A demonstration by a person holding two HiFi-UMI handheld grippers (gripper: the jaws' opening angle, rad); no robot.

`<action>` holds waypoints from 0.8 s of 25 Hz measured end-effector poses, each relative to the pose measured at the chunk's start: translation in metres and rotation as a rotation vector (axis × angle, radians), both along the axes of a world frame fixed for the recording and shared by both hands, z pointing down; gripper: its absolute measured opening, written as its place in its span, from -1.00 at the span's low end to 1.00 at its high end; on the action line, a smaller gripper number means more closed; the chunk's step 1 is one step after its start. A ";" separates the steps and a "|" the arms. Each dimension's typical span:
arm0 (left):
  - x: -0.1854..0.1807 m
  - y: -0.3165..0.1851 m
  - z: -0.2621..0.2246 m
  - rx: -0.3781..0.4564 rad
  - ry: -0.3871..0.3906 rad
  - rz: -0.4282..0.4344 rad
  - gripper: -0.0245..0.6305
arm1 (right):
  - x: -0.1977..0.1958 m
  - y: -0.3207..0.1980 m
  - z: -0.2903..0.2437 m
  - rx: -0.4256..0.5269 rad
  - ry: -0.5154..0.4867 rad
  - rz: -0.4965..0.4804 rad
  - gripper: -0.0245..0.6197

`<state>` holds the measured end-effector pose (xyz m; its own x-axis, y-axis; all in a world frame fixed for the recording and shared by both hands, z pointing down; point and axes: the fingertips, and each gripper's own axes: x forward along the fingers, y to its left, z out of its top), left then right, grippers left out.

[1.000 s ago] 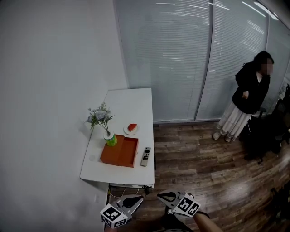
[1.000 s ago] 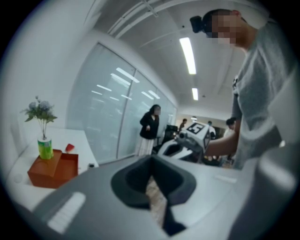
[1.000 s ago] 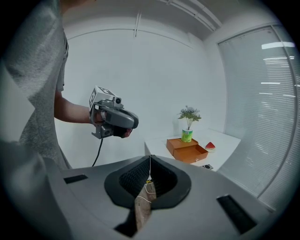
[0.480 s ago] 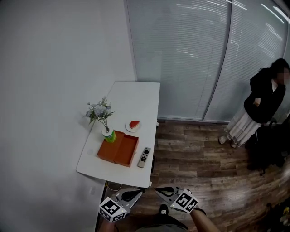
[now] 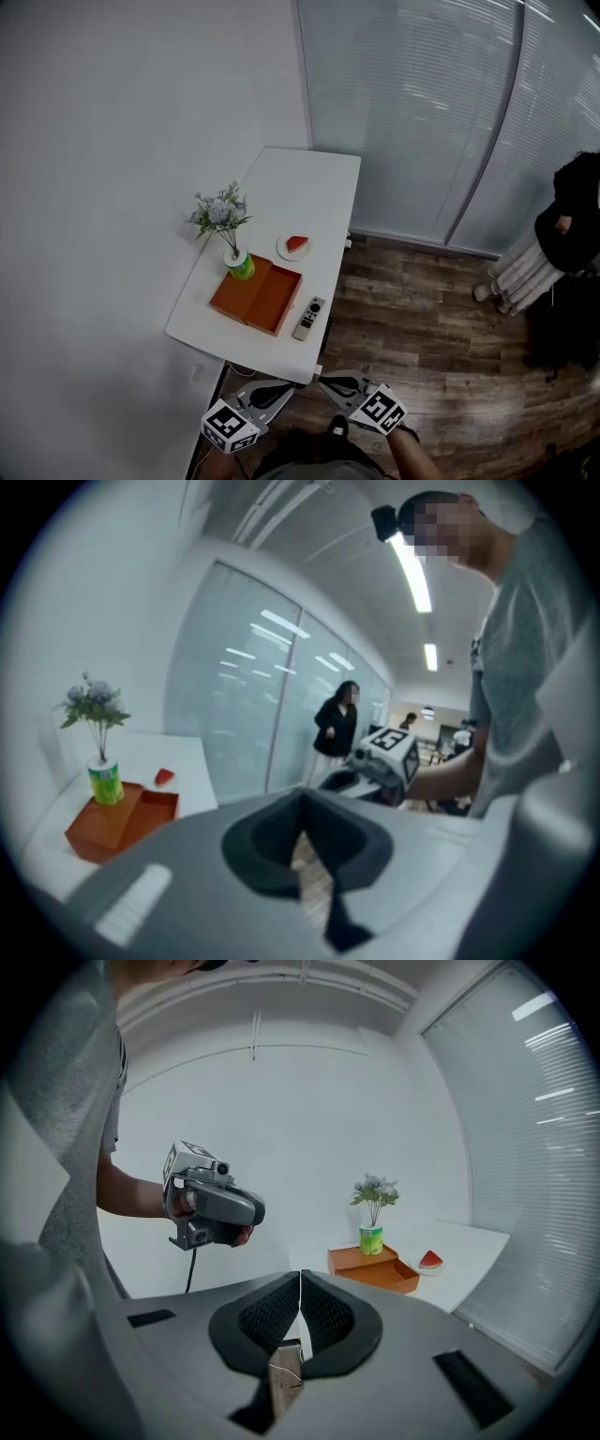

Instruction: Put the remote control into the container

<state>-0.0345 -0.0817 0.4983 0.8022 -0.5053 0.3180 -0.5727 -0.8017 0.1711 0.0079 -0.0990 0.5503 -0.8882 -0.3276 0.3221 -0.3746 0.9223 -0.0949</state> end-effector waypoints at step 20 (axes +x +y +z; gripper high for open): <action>-0.035 -0.070 0.017 0.013 0.050 0.204 -0.93 | -0.041 -0.055 0.008 0.011 0.137 0.177 -0.87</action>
